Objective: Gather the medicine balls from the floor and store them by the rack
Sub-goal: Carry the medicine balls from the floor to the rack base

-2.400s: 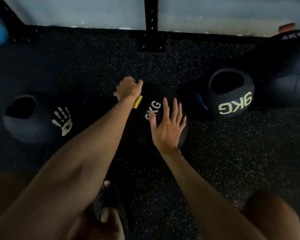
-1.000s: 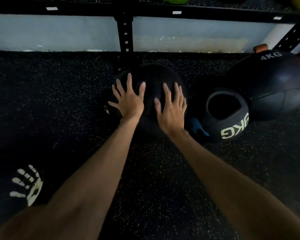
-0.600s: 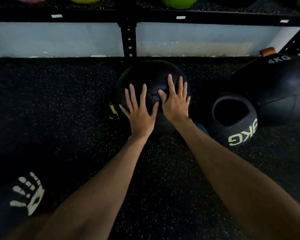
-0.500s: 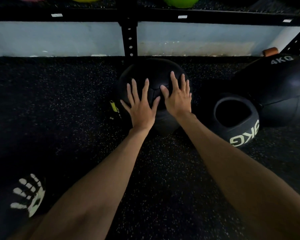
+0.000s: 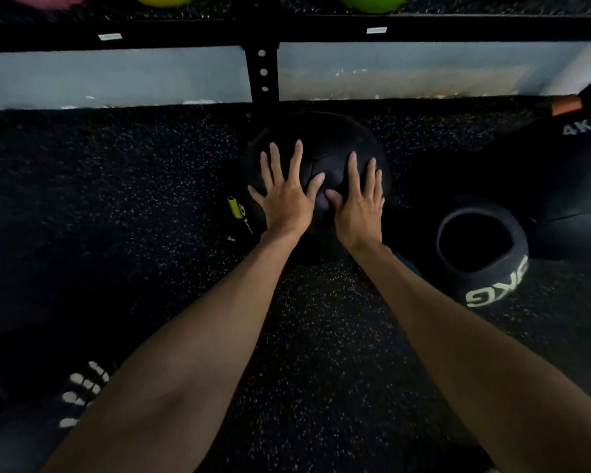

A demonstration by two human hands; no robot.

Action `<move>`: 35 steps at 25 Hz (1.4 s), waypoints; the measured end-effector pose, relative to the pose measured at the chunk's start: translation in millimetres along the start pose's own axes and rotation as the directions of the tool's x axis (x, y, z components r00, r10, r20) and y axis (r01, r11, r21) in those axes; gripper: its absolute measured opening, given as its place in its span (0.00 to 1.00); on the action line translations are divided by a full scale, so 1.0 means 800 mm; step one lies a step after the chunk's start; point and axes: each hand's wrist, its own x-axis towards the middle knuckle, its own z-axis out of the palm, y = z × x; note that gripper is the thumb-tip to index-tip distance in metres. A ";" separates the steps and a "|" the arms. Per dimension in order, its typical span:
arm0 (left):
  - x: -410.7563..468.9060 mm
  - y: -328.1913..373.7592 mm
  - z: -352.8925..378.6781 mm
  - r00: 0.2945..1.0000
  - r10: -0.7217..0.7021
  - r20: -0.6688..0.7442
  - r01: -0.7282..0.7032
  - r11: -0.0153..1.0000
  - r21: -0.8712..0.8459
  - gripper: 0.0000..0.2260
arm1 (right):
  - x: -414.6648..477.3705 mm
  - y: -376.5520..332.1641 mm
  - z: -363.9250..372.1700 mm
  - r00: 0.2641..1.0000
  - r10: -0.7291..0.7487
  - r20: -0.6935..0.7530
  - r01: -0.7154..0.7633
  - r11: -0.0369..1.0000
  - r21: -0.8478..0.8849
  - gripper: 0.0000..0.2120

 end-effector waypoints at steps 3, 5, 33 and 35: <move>0.061 0.007 -0.006 1.000 0.005 0.028 -0.002 0.996 -0.088 0.29 | 0.058 -0.004 0.001 0.999 0.023 -0.030 -0.023 1.000 0.017 0.32; 0.089 0.000 -0.005 0.996 0.086 0.024 -0.083 0.990 -0.117 0.30 | 0.096 -0.004 -0.004 0.998 0.051 -0.025 -0.050 0.999 0.009 0.31; -0.083 0.207 0.203 0.812 0.569 0.127 -0.573 0.740 0.352 0.27 | -0.058 0.315 -0.145 0.959 0.217 -0.182 -0.255 0.941 -0.221 0.27; -0.079 0.213 0.210 0.833 0.540 0.121 -0.543 0.752 0.374 0.28 | -0.043 0.312 -0.143 0.953 0.228 -0.199 -0.272 0.935 -0.230 0.26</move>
